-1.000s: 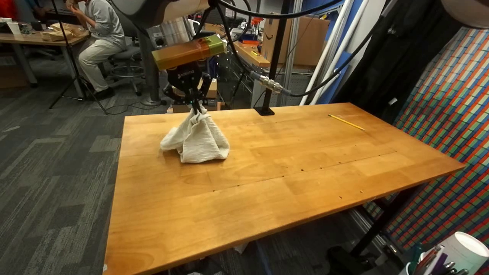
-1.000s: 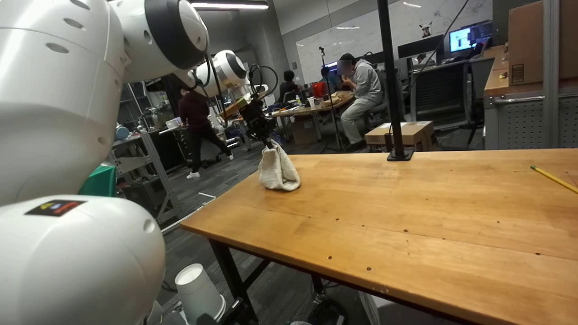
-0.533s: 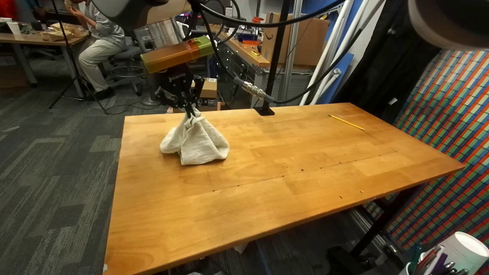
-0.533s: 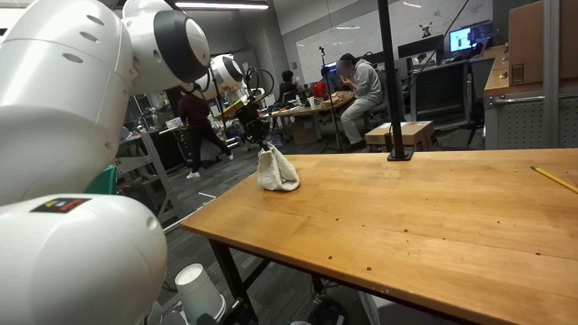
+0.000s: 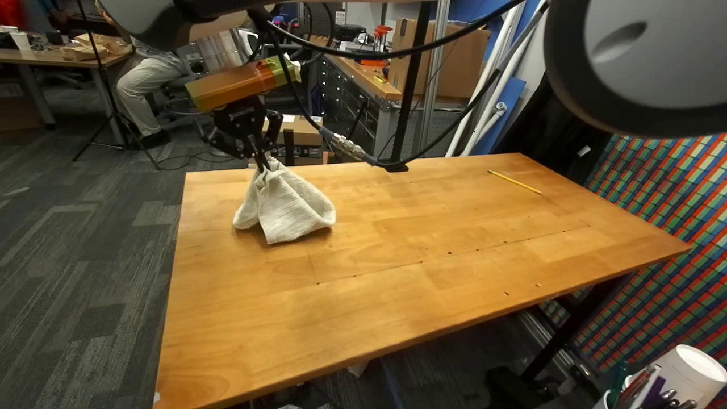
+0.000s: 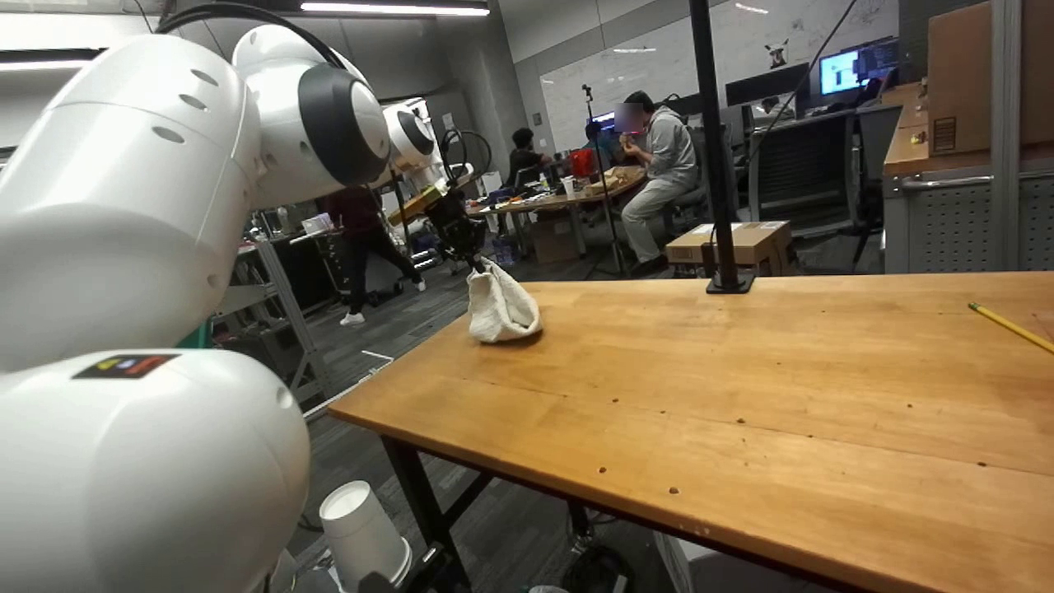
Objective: Fold up the cloth
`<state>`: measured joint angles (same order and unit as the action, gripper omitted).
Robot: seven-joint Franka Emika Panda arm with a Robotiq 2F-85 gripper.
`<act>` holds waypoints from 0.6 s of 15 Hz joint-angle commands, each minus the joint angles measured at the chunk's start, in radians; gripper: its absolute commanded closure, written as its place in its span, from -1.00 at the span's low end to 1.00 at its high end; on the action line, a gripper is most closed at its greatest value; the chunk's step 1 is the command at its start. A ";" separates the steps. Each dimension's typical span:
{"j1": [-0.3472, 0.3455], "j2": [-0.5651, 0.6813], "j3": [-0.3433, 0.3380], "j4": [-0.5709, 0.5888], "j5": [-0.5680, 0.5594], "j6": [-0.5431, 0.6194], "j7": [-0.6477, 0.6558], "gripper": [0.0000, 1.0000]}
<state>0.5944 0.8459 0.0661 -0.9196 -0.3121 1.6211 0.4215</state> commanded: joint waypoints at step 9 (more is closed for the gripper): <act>-0.040 0.101 -0.052 0.122 0.006 0.005 0.008 0.93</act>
<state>0.5733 0.9365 0.0218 -0.8179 -0.3120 1.6231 0.4179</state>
